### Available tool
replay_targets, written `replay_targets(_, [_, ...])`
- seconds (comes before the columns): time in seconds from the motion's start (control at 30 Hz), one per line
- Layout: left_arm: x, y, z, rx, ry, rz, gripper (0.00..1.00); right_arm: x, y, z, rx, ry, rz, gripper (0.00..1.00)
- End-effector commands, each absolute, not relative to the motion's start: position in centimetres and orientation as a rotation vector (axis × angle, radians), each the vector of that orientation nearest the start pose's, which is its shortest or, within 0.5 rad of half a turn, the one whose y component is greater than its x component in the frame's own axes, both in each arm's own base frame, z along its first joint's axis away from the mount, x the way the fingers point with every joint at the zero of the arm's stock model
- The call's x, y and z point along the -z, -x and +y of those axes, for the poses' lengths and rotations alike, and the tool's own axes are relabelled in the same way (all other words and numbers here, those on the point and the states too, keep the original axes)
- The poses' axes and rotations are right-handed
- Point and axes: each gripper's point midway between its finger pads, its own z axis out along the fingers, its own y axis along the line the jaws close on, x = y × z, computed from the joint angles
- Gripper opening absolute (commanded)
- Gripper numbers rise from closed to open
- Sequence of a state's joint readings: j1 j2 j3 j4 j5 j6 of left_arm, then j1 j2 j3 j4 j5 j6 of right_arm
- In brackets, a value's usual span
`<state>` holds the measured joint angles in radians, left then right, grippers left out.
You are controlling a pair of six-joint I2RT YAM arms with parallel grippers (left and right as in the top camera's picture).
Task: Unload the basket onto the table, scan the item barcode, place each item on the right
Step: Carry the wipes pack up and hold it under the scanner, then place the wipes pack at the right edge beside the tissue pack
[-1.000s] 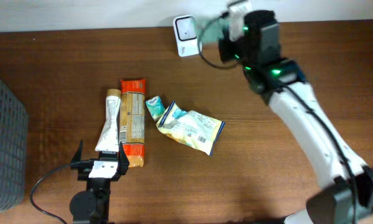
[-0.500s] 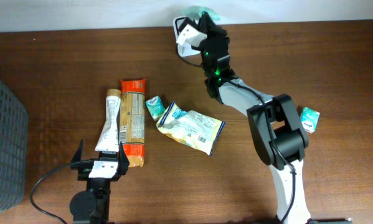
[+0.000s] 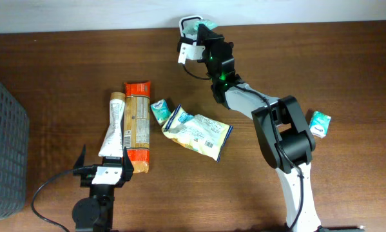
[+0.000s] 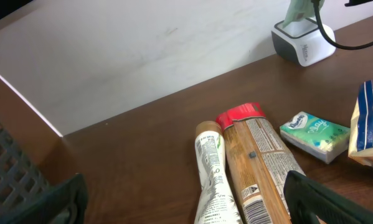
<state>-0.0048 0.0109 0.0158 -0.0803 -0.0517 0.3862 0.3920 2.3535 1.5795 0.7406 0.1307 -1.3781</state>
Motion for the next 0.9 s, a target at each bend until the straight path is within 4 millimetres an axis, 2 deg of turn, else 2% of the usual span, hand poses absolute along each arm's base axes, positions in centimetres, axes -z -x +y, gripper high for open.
replay_targets(0.0, [-15.7,-24.6,0.8,-0.344,-0.291,1.633,0.99,-17.1,-62.5,24.1,0.866,1.229,1.089,0.04])
replay_targets(0.17, [-15.7,-24.6,0.8,-0.344,-0.291,1.633,0.99,-20.5,-61.8,25.5,0.895,1.184,0.913,0.04])
replay_targets(0.2, [-15.7,-24.6,0.8,-0.344,-0.291,1.633,0.99,-20.5,-61.8,25.6,0.889,1.189,0.911,0.04])
replay_targets(0.3, [-15.7,-24.6,0.8,-0.344,-0.291,1.633,0.99,-15.7,-62.0,25.4,0.842,1.344,1.035,0.04])
replay_targets(0.37, [-15.7,-24.6,0.8,-0.344,-0.291,1.632,0.99,-15.5,-62.1,25.3,0.846,1.347,1.045,0.04])
replay_targets(0.57, [-15.7,-24.6,0.8,-0.344,-0.291,1.633,0.99,-21.5,-61.8,25.2,0.91,1.154,0.905,0.04])
replay_targets(0.63, [-15.7,-24.6,0.8,-0.344,-0.291,1.633,0.99,-23.6,-61.5,24.6,0.912,1.124,0.927,0.04])
replay_targets(0.67, [-15.7,-24.6,0.8,-0.344,-0.291,1.633,0.99,-26.0,-61.3,23.7,0.908,1.048,0.958,0.04])
replay_targets(0.73, [-15.7,-24.6,0.8,-0.344,-0.292,1.632,0.99,-31.9,-60.2,21.2,0.835,0.81,1.047,0.04])
replay_targets(0.77, [-15.7,-24.6,0.8,-0.344,-0.291,1.633,0.99,-34.1,-59.6,20.2,0.8,0.729,1.09,0.04])
replay_targets(0.83, [-15.7,-24.6,0.8,-0.344,-0.291,1.633,0.99,-36.4,-58.5,18.9,0.748,0.676,1.178,0.04])
replay_targets(0.87, [-15.7,-24.6,0.9,-0.344,-0.291,1.632,0.99,-37.2,-57.2,18.4,0.678,0.701,1.279,0.04])
